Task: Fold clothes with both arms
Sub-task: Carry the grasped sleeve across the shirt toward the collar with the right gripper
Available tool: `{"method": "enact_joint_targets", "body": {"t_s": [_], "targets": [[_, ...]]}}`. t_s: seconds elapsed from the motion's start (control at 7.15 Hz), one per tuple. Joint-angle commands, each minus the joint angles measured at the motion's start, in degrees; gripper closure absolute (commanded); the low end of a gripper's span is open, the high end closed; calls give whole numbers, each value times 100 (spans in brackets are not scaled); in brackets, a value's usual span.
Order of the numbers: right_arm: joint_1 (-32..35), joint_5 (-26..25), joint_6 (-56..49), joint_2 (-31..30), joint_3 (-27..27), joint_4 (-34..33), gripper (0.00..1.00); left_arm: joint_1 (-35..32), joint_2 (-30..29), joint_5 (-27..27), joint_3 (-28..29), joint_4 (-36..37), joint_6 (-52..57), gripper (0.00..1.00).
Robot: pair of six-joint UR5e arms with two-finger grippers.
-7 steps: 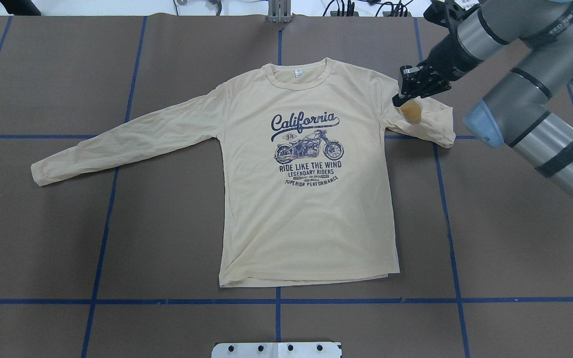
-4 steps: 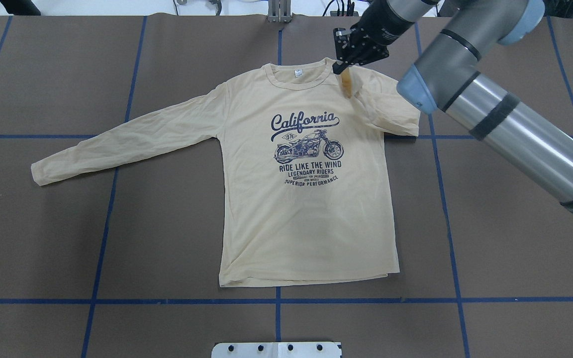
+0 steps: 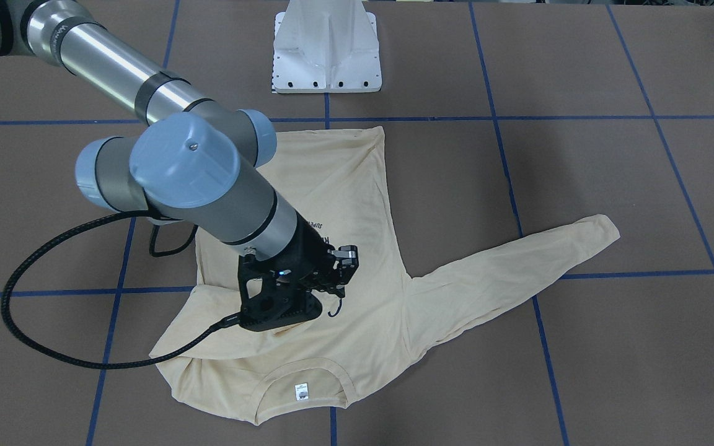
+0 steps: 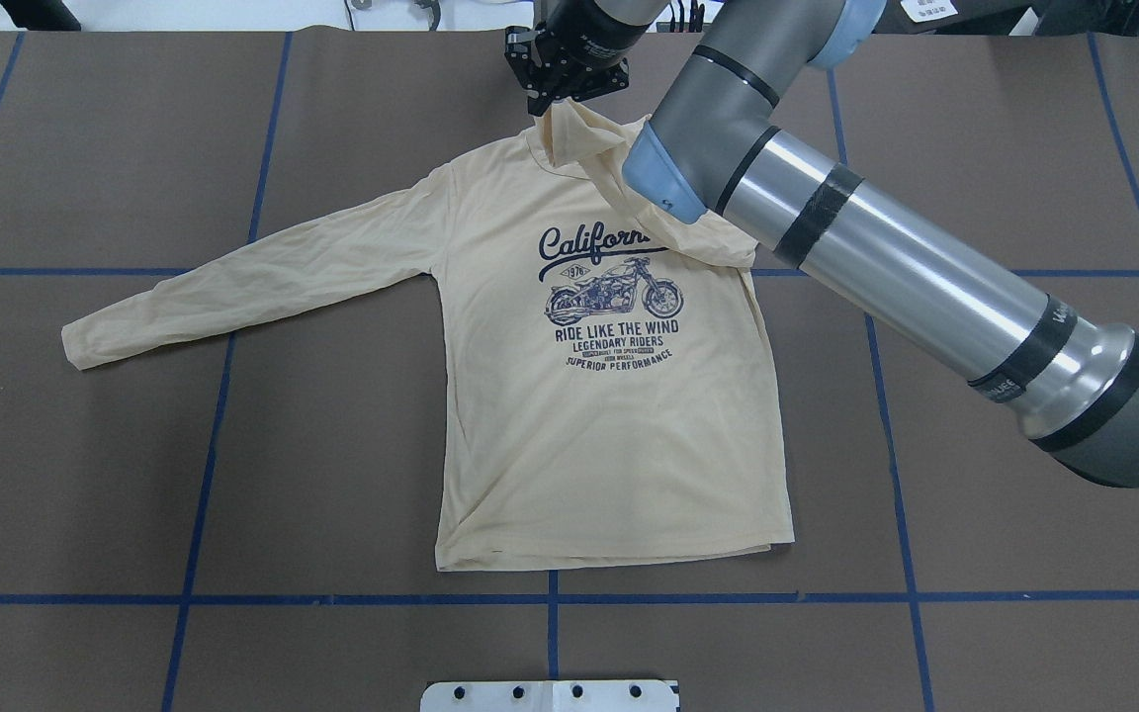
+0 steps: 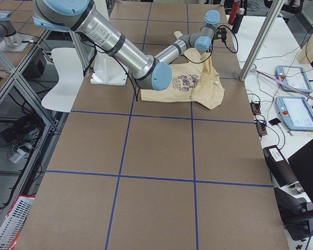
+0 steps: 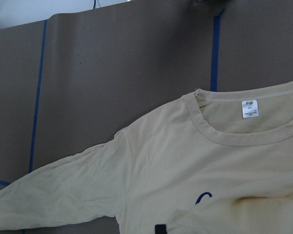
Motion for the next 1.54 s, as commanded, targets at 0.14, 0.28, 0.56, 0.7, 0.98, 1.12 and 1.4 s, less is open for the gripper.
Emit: {"method": "enact_joint_targets", "body": {"t_s": [0.14, 0.28, 0.56, 0.7, 0.98, 1.12, 1.4], "targets": [[-600, -1091, 92, 252, -204, 28, 100, 0, 7, 1, 10, 3, 0, 0], [-898, -1537, 92, 244, -231, 37, 100, 0, 16, 1, 19, 3, 0, 0], [-1041, -1576, 92, 218, -232, 37, 70, 0, 7, -8, 54, 3, 0, 0], [-1128, -1672, 100, 209, -284, 37, 43, 0, 7, -8, 63, 3, 0, 0], [-1226, -1998, 222, 217, -346, 37, 2, 0, 7, -8, 71, 3, 0, 0], [-1226, -2007, 267, 209, -337, 28, 1, 0, -2, -8, 37, 3, 0, 0], [-1139, -1963, 478, 165, -119, -120, 1, 69, -98, 97, -42, -58, -715, 0]]}}
